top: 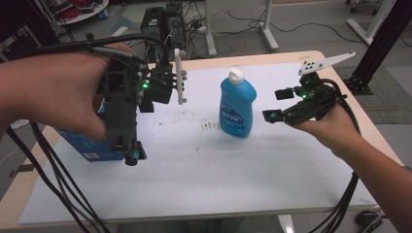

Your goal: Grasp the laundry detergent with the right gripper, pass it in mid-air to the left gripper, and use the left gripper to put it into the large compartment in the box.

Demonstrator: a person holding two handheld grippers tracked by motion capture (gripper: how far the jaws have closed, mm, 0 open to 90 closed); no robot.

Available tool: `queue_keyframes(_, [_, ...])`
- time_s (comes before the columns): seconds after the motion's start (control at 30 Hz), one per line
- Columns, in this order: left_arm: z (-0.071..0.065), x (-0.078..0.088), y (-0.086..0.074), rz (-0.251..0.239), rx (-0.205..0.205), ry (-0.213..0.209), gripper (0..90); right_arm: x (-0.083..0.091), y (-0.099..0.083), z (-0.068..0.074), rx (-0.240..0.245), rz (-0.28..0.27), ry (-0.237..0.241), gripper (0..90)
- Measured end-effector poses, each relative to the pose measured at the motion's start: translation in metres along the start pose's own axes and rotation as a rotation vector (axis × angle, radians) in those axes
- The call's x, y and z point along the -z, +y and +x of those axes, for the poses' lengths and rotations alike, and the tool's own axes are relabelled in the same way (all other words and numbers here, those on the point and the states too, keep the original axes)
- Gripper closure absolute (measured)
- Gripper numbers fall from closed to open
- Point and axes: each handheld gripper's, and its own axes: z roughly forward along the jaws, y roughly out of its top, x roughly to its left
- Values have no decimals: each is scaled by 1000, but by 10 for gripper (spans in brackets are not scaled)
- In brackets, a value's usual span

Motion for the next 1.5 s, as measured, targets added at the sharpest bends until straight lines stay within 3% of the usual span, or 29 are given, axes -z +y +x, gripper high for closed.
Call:
queue_keyframes(0.33, [3,-2,-3,-2,0,-6,17,-29,-14,-3,-20,-7,10,9])
queue_keyframes(0.8, [5,-4,-10,-9,13,-11,17,-64,-18,-4,-56,-28,23,9])
queue_keyframes(1.5, [8,-7,-19,-15,29,-17,17,-94,-12,-1,-50,-66,-6,10])
